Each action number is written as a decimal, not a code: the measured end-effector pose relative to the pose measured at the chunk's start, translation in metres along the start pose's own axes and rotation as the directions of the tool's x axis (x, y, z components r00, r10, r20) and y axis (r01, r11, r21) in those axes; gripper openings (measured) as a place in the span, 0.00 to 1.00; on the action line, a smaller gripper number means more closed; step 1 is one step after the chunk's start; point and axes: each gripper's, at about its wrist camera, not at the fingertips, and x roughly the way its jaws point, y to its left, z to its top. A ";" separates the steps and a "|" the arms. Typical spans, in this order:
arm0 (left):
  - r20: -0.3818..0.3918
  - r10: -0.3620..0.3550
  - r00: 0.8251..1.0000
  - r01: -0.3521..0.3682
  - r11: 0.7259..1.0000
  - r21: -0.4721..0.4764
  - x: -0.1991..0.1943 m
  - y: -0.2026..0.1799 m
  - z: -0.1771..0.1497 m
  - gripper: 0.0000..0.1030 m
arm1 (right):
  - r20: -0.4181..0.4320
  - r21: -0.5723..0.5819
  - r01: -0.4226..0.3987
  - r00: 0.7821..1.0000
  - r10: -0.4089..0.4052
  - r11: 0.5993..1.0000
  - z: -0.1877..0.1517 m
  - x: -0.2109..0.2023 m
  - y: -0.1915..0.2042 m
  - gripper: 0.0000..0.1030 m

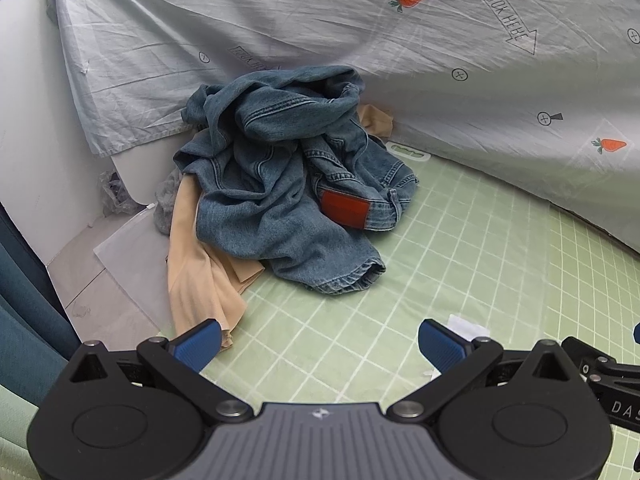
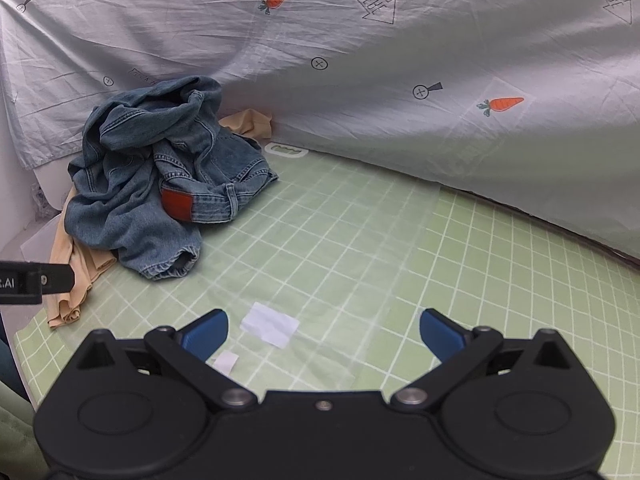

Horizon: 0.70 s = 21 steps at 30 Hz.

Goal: Fold clothes

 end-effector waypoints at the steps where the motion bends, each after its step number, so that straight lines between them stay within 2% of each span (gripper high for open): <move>1: -0.006 0.002 1.000 -0.002 1.000 -0.004 0.002 0.000 0.002 1.00 | -0.001 -0.003 0.003 1.000 -0.003 1.000 0.002 0.002 -0.002 1.00; 5: -0.035 0.014 0.999 -0.015 1.000 -0.027 0.020 0.000 0.013 1.00 | -0.005 -0.015 0.022 1.000 -0.022 1.000 0.016 0.017 -0.013 1.00; 11: -0.079 0.045 0.996 -0.055 0.990 -0.129 0.061 0.008 0.042 1.00 | -0.008 -0.039 0.022 1.000 -0.023 0.999 0.053 0.057 -0.019 1.00; 16: -0.130 0.063 0.989 -0.088 0.976 -0.198 0.113 0.025 0.066 1.00 | -0.017 -0.102 -0.025 1.000 0.024 0.995 0.089 0.107 -0.001 1.00; 21: -0.203 0.141 0.969 -0.186 0.956 -0.227 0.170 0.046 0.084 1.00 | -0.070 -0.083 -0.108 0.992 0.102 0.991 0.123 0.177 0.023 0.96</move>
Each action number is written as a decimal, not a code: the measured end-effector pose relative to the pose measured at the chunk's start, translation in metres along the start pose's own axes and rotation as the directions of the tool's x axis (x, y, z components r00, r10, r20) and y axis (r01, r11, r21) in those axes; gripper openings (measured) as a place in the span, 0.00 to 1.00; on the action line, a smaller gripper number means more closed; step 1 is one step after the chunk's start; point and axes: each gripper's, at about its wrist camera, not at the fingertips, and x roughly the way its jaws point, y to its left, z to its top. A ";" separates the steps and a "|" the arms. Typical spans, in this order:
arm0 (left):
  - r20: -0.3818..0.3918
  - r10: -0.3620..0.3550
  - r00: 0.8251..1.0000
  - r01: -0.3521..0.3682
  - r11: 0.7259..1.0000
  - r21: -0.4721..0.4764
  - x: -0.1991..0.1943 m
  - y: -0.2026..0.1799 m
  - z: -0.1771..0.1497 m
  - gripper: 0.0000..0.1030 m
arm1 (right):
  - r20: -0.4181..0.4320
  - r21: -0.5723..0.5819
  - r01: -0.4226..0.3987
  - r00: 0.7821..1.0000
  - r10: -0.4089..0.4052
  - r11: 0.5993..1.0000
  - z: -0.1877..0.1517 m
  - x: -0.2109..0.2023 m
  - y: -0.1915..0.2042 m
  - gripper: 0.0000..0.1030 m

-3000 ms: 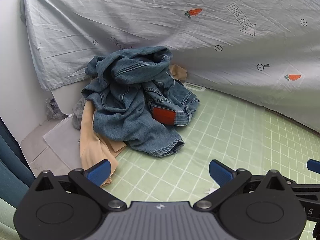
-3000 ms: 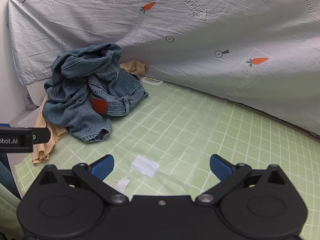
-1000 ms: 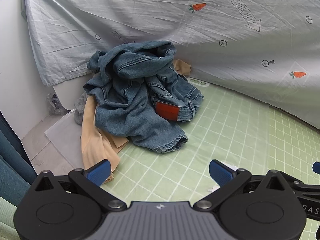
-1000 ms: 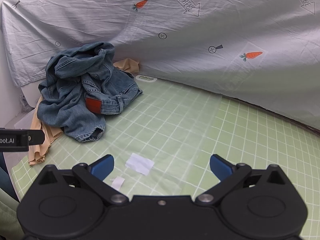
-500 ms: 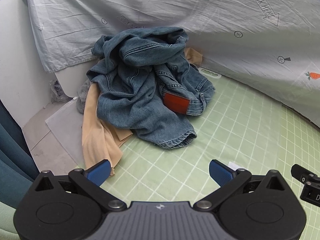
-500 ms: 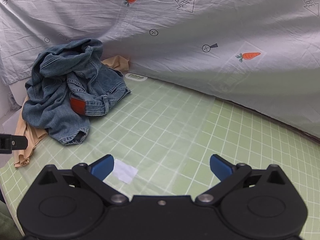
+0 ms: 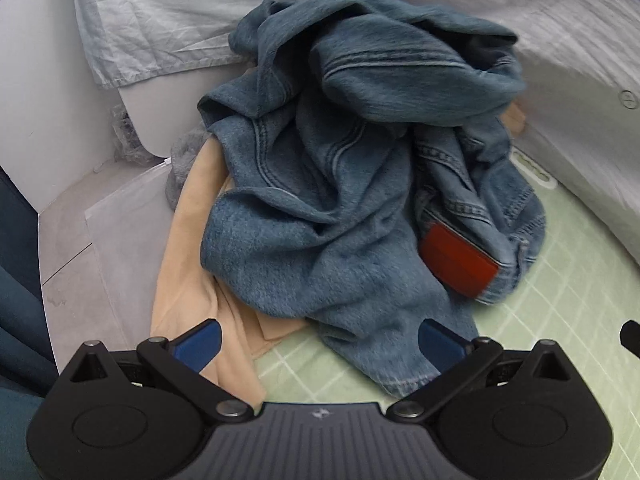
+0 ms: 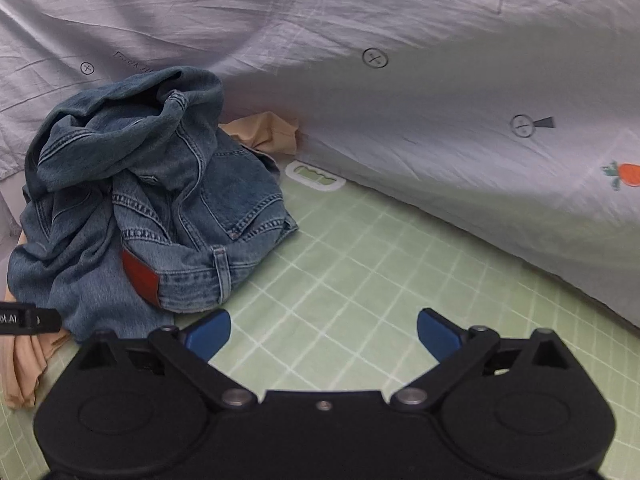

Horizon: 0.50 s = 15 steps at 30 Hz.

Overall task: Fold clothes
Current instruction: 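Reach both grippers into the clothes heap and grasp the blue jeans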

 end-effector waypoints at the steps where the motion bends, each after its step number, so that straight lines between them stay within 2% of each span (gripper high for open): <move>1: -0.009 0.018 1.000 -0.018 1.000 -0.002 0.010 0.001 0.005 1.00 | -0.012 0.018 -0.019 1.000 0.020 1.000 0.007 0.015 0.005 0.96; 4: -0.043 0.061 0.997 -0.061 0.998 -0.011 0.041 0.005 0.018 0.99 | -0.047 0.071 -0.086 0.995 0.090 0.994 0.023 0.059 0.018 0.87; 7: -0.072 0.048 0.996 -0.051 0.998 -0.036 0.057 0.012 0.023 0.98 | -0.083 0.115 -0.139 0.985 0.149 0.984 0.034 0.100 0.031 0.74; 8: -0.073 0.046 0.996 -0.049 0.998 -0.040 0.060 0.013 0.024 0.98 | -0.097 0.128 -0.141 0.983 0.154 0.982 0.036 0.111 0.036 0.66; 10: -0.067 0.046 0.997 -0.048 0.998 -0.027 0.060 0.012 0.024 0.97 | -0.120 0.175 -0.166 0.975 0.188 0.971 0.036 0.129 0.040 0.58; 13: -0.062 0.040 0.997 -0.040 0.999 -0.005 0.060 0.010 0.024 0.91 | -0.137 0.263 -0.224 0.954 0.266 0.938 0.035 0.144 0.043 0.44; 15: -0.063 0.044 0.997 -0.044 0.999 0.004 0.059 0.009 0.023 0.80 | -0.150 0.274 -0.250 0.943 0.298 0.929 0.037 0.145 0.047 0.38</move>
